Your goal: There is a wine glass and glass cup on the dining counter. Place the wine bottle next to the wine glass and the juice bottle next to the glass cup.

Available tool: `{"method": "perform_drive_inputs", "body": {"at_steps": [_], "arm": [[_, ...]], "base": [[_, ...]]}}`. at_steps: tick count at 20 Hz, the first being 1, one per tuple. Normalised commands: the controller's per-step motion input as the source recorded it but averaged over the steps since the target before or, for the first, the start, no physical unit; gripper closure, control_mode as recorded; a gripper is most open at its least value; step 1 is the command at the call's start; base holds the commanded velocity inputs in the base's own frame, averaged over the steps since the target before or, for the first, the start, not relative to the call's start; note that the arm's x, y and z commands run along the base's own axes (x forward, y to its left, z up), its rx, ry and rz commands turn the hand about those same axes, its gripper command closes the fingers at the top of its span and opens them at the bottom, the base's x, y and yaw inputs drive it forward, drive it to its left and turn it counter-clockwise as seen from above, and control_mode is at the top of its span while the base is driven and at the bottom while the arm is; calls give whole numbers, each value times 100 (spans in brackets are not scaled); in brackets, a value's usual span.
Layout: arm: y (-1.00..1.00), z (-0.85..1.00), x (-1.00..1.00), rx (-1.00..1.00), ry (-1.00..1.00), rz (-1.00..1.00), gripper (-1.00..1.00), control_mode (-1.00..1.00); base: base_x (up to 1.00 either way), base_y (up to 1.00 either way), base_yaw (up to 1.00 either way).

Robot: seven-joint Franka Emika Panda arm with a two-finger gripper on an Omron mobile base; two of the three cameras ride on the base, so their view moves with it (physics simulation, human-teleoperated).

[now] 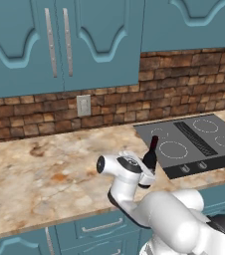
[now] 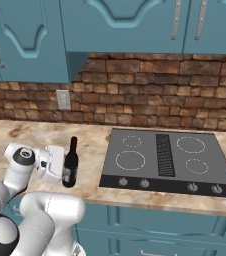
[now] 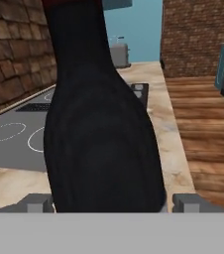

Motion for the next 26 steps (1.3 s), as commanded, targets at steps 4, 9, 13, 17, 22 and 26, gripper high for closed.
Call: {"method": "perform_drive_inputs", "body": {"at_steps": [4,9,13,17,22,26], "arm": [[-9,-2,1,0,0,0,100,-100],[-3,5,-6,0,-8,0,100,-100],[10,30,-24,0,-6,6,100,-100],[9,41,-30,0,-5,10,100,-100],[4,42,-35,0,-1,7,100,-100],[0,41,-34,0,0,7,100,-100]], "base": [[0,0,0],[0,0,0],[0,0,0],[0,0,0],[0,0,0],[0,0,0]]}}
